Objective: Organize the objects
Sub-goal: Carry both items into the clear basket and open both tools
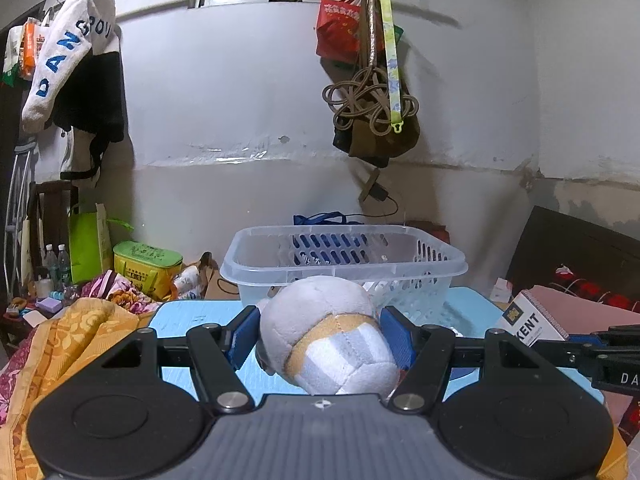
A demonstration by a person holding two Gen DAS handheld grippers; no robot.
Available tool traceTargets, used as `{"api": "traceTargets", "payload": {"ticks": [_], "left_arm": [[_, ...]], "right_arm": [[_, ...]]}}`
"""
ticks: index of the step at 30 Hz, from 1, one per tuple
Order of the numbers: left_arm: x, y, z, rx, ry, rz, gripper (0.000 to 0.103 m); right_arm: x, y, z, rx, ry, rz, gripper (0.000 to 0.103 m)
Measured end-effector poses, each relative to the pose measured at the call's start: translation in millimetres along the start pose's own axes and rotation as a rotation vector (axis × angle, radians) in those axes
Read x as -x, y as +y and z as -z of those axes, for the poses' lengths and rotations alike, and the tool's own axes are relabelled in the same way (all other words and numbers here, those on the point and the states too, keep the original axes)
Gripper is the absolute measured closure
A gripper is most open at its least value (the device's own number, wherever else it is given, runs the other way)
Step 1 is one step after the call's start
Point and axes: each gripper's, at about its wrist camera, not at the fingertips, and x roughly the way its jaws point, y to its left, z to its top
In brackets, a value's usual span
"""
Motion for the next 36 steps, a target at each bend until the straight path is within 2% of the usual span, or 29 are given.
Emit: {"api": "traceTargets", "payload": {"ticks": [13, 19, 23, 27, 30, 33, 34, 35, 36], "left_arm": [[5.3, 3.1, -1.1, 0.014, -0.027, 0.014, 0.034], [3.3, 3.5, -21.6, 0.04, -0.092, 0.046, 0.034], [-29.3, 1.9, -58.8, 0.089, -0.089, 0.075, 0.034], [-83.0, -1.7, -95.0, 0.09, -0.05, 0.045, 0.034], [-129.6, 3.5, -102.1, 0.084, 0.017, -0.022, 0.034], [-157.5, 11.5, -94.7, 0.11, 0.076, -0.045, 0.033], [-164.2, 11.8, -91.6, 0.102, 0.09, -0.051, 0.033], [-169.1, 11.5, -89.6, 0.091, 0.104, -0.053, 0.033], [-172.5, 11.9, -86.9, 0.093, 0.111, -0.051, 0.031]], "right_arm": [[2.8, 0.4, -2.8, -0.002, -0.021, -0.007, 0.085], [-5.5, 10.8, -31.7, 0.045, -0.109, -0.014, 0.085], [-41.8, 17.8, -76.1, 0.078, -0.129, -0.02, 0.085], [-103.6, 4.0, -112.0, 0.055, -0.059, 0.009, 0.085], [-140.8, -10.7, -117.5, 0.005, 0.008, -0.001, 0.085], [-158.3, -12.9, -111.0, 0.02, 0.044, 0.009, 0.085], [-162.3, -12.6, -108.8, 0.028, 0.05, -0.002, 0.084], [-164.1, -12.6, -107.8, 0.029, 0.064, -0.018, 0.073], [-163.7, -12.6, -107.4, 0.022, 0.069, -0.017, 0.047]]}}
